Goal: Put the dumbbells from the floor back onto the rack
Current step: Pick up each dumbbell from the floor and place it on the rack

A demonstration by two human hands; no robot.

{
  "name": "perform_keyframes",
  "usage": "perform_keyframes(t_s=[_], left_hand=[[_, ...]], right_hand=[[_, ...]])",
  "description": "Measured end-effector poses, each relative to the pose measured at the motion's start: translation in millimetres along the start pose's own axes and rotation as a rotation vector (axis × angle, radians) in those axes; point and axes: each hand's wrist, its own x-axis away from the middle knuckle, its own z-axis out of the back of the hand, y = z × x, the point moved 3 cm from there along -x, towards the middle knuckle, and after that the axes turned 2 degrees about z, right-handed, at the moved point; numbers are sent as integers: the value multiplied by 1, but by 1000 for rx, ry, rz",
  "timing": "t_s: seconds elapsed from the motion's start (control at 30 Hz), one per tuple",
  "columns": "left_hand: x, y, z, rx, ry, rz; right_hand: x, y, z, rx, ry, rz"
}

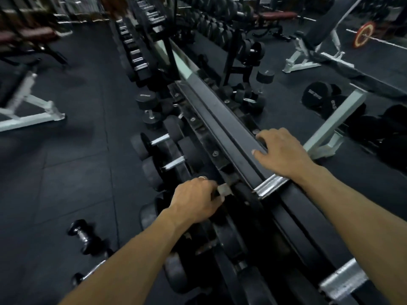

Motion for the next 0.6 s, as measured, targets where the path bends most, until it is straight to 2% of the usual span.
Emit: perform_keyframes(t_s=[0.23, 0.47, 0.6], left_hand=[[78, -105, 14, 9, 42, 220], [161, -214, 11, 65, 85, 420], [204, -283, -5, 108, 34, 508]], right_hand=[[-11, -144, -43, 72, -204, 314], [-17, -279, -94, 98, -302, 491], [-23, -357, -127, 125, -342, 553]])
